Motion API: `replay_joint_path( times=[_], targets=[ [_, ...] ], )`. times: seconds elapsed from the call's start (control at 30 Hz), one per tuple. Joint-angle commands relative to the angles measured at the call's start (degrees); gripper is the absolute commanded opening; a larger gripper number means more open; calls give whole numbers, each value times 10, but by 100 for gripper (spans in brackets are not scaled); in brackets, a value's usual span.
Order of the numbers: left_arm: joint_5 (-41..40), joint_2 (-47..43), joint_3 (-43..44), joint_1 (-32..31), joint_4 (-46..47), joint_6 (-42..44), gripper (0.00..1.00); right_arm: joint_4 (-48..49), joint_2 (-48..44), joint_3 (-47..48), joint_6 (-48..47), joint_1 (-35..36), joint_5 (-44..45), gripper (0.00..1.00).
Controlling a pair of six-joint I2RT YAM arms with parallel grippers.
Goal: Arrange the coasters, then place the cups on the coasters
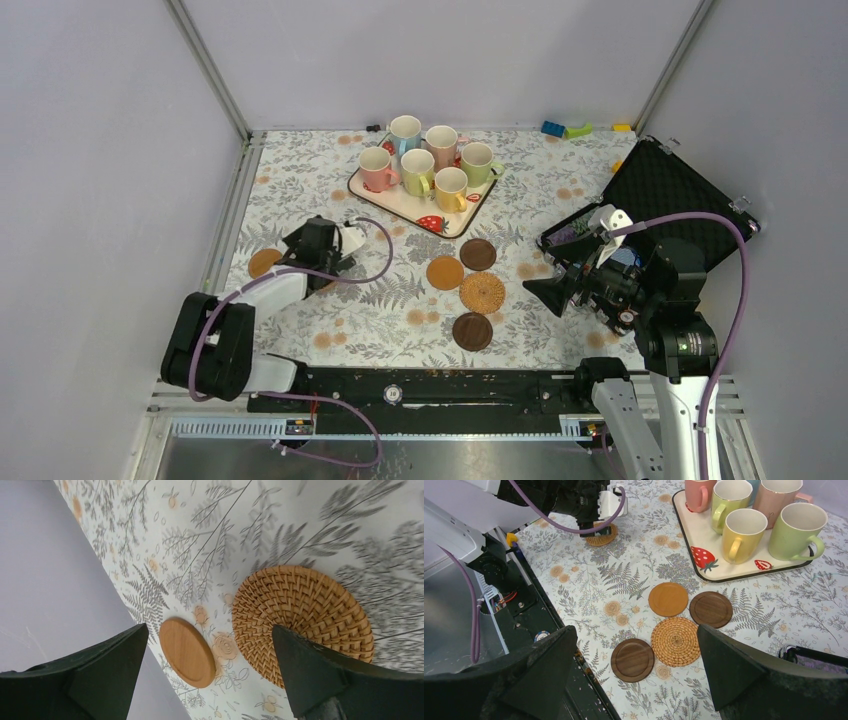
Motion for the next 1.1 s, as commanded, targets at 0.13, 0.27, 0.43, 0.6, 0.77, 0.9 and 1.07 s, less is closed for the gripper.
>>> replay_joint_path(
  times=[0.13,0.27,0.43,0.6,0.77,0.9,1.07],
  targets=[
    [62,29,11,59,-56,13,99,16,-1,-1,-2,-1,-5,98],
    [71,33,27,61,-57,-1,99,16,0,-1,-1,-1,-5,98],
    [96,4,35,61,-61,-19,99,26,12,-4,14,0,-14,98],
    [132,-52,22,75,-68,-19,99,36,12,-11,26,-1,-26,98],
    [134,-45,26,85,-75,-24,99,42,11,-13,37,-1,-23,98],
    [123,-17,45,93,-74,-41,99,42,9,-12,39,0,-18,98],
    [136,0,54,94,-87,-38,99,42,14,-13,41,0,-4,98]
  ],
)
